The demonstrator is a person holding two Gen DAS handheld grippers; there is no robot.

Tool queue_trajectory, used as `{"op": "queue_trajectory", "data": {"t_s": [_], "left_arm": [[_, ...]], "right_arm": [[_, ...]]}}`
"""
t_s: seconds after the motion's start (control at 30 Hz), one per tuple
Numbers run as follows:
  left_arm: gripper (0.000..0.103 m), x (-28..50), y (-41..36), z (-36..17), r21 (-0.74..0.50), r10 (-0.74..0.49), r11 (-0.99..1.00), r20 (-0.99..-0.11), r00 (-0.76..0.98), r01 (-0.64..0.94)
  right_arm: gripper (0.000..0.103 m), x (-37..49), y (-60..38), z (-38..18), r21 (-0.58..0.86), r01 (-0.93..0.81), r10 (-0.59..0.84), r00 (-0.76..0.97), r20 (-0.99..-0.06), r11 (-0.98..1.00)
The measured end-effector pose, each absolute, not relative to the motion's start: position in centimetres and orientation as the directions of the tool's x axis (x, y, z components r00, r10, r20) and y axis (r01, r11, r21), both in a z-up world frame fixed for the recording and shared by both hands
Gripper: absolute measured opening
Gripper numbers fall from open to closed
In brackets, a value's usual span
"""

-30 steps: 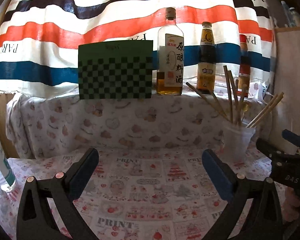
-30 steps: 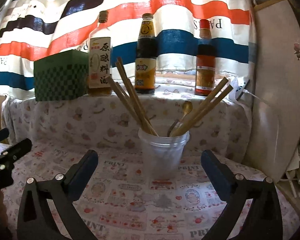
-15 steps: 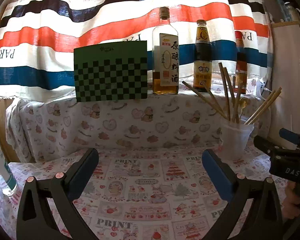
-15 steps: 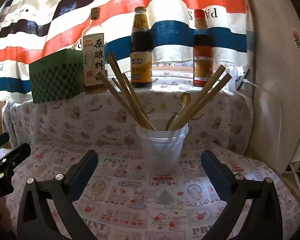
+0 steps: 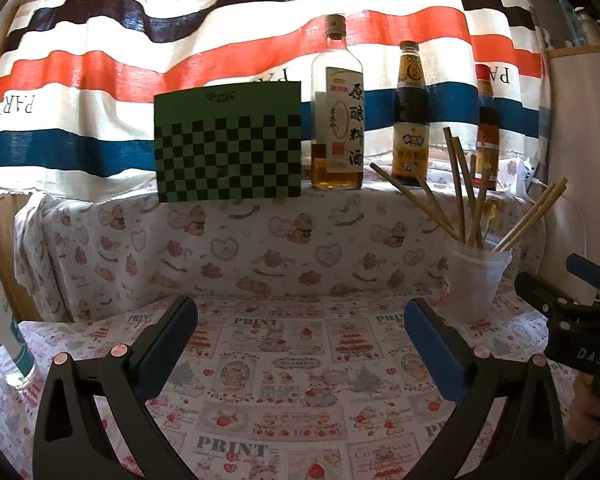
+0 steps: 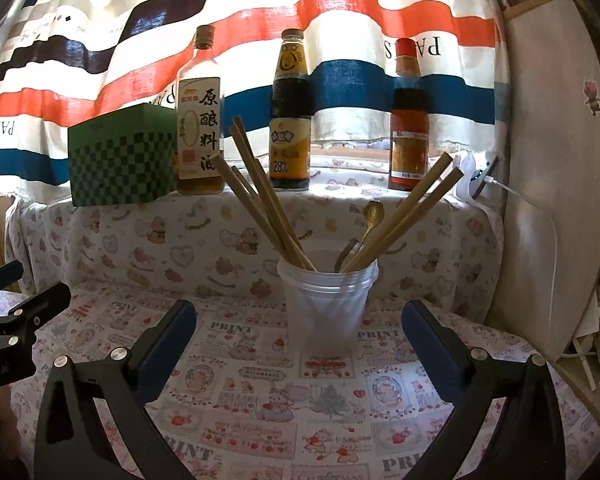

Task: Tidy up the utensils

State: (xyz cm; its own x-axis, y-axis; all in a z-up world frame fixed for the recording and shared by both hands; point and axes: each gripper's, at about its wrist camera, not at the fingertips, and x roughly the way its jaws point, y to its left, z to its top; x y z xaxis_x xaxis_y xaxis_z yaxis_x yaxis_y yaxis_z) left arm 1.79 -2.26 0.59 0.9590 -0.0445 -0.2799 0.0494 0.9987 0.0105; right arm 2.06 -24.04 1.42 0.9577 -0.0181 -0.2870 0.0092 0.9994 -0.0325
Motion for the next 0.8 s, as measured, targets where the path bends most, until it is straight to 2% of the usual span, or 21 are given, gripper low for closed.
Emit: {"op": "queue_trajectory", "data": {"t_s": [0.8], "left_arm": [[0.103, 2.00, -2.25, 0.47, 0.012, -0.037, 0.999, -0.285, 0.958, 0.042]], "right_arm": [[0.103, 2.38, -24.20, 1.41, -0.031, 0.005, -0.014, 0.956, -0.291, 1.000]]}}
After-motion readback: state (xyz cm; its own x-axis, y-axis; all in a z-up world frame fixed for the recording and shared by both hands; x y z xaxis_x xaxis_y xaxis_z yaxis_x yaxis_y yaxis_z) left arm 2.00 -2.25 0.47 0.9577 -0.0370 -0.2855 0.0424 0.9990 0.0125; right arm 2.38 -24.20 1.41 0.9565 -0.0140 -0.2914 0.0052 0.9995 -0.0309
